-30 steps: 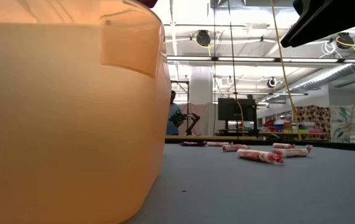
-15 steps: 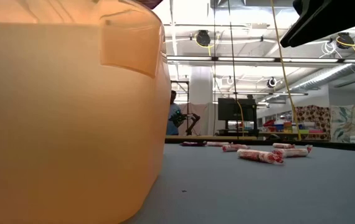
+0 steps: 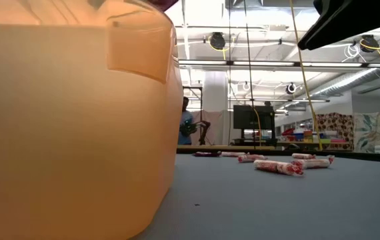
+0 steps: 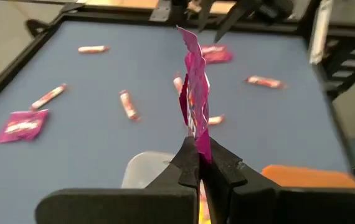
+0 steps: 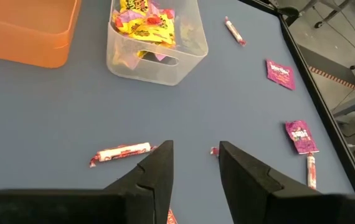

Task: Sort candy
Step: Put the purple candy into the green bin

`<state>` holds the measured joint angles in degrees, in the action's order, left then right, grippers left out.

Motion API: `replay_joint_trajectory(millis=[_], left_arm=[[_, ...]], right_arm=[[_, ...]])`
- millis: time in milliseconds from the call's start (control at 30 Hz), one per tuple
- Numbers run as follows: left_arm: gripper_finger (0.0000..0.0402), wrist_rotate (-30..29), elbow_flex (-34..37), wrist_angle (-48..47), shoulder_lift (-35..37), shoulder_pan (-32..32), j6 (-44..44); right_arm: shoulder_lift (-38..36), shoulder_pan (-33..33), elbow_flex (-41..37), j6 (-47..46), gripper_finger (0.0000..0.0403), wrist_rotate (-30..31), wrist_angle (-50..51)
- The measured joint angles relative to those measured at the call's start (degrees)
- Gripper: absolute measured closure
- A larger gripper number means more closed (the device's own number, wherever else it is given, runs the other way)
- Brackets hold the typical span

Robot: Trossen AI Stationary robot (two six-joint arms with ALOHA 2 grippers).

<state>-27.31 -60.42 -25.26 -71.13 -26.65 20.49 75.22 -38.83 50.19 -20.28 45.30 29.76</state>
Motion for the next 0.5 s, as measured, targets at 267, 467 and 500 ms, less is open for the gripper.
replay_joint_trajectory(millis=[267, 467, 500], left_arm=[[0.0393, -15.5, 0.0, -17.6, -0.8, 0.1, 1.8], [0.0393, -15.0, 0.0, -21.7, -2.2, -0.1, 10.7], [0.0393, -13.8, 0.0, -22.3, -2.4, -0.3, 12.3]], right_arm=[[0.0, 2.5, 0.0, 0.2, 0.0284, 0.0, 0.0], [0.0, 5.0, 0.0, 0.5, 0.0284, -0.3, 0.0], [0.0, 5.4, 0.0, 0.6, 0.0284, -0.3, 0.0]])
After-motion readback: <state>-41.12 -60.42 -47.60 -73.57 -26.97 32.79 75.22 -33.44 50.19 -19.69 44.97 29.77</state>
